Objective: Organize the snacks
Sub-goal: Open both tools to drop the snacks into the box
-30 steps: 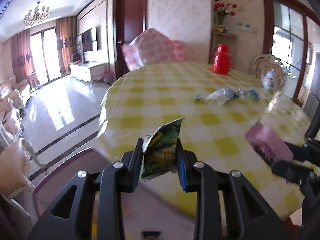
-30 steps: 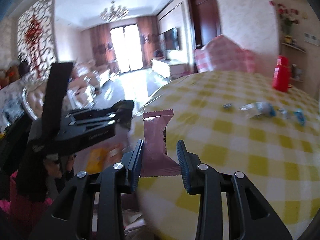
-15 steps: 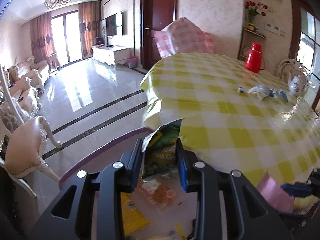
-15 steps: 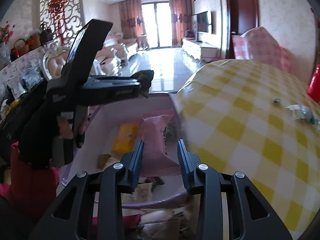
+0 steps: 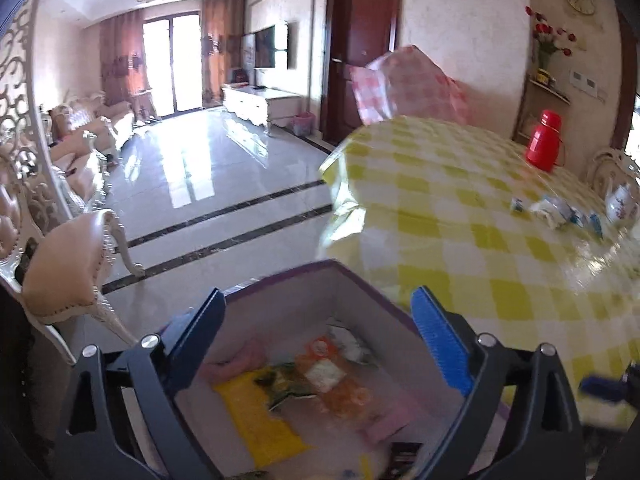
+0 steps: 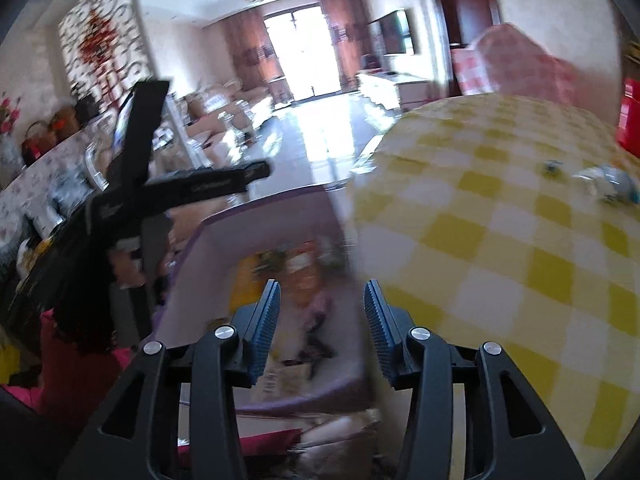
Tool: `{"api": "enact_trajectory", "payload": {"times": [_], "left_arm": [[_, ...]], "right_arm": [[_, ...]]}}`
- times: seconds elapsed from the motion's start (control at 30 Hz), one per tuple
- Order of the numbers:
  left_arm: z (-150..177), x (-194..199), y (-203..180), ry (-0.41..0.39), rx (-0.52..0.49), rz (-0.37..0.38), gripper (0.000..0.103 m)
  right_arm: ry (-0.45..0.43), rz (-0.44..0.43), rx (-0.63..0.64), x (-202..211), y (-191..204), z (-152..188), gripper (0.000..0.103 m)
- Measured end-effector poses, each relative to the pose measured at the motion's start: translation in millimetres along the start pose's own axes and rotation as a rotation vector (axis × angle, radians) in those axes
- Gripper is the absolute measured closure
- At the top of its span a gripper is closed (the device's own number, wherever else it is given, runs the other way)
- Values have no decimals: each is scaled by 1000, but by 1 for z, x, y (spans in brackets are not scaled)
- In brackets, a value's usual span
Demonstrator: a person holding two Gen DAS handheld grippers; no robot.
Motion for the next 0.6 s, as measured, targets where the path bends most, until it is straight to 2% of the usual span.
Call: {"api": "enact_trajectory", "payload": {"times": [0.1, 0.23, 0.37, 0.43, 0.53, 0.6], "left_arm": [[7, -10, -28, 39, -43, 9, 9], [18, -15, -95, 103, -150, 154, 8], [22, -26, -177, 171, -256, 281, 8], [21, -37, -220, 203, -289, 334, 4], [26, -63, -286, 259, -309, 381, 3], [30, -82, -329, 298, -321, 408, 3]], "right_arm": [[-11, 65, -42, 12, -28, 8, 57], [-18, 204, -102, 35, -80, 26, 49], [-18, 335, -178, 63, -135, 44, 49], [-28, 394, -212, 80, -167, 49, 49], [-25, 496, -255, 102, -219, 56, 46], [-13, 550, -319, 115, -267, 61, 45]]}}
Point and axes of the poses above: each gripper's, at about its wrist camera, not at the fingertips, and x roughly against the way its jaws point, y to its left, z to its underside, the point moved 2 cm from there along -x, roughly the way its jaws point, and after that the axes turned 9 degrees about x, right-handed, at the moved point
